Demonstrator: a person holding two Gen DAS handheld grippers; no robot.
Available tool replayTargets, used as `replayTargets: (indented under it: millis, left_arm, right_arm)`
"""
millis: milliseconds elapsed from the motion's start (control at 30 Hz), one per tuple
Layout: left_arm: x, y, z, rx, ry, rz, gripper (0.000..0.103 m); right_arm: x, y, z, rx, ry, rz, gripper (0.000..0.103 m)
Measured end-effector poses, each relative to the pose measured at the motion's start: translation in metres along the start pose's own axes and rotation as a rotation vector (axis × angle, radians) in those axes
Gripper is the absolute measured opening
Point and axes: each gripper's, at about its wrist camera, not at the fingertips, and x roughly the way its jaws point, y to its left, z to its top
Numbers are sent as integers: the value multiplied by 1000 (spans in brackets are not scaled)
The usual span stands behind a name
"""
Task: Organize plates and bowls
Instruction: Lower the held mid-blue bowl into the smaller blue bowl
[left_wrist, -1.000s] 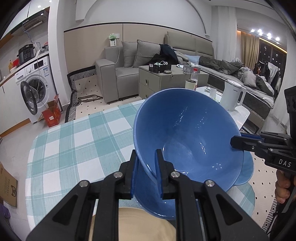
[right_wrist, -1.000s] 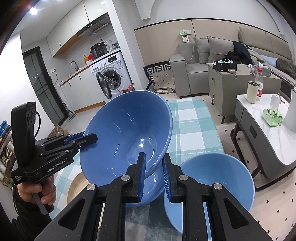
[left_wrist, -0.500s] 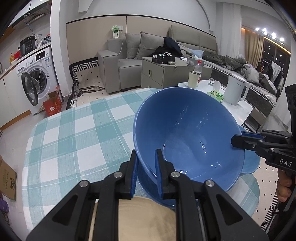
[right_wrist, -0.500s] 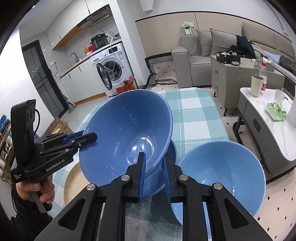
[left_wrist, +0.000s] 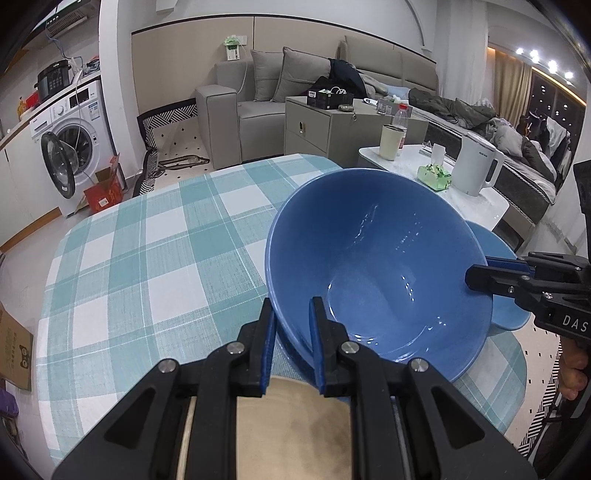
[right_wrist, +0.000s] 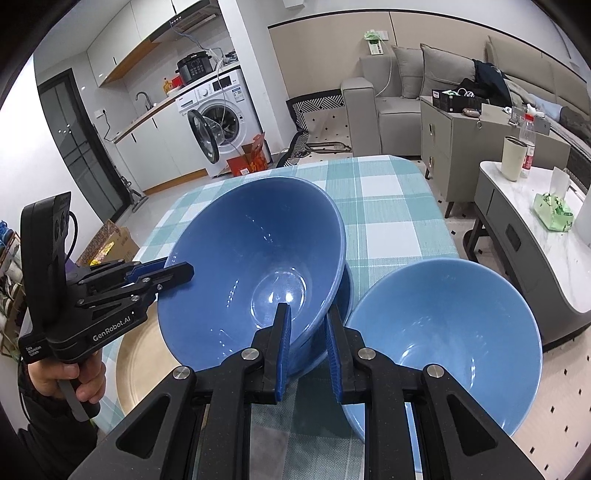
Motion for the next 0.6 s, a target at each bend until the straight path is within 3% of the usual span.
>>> replayTargets:
  millis: [600]
  left_arm:
    - [13, 2, -10, 15, 41, 23, 15]
  right_arm:
    - [20, 5, -5, -37, 63, -53, 19]
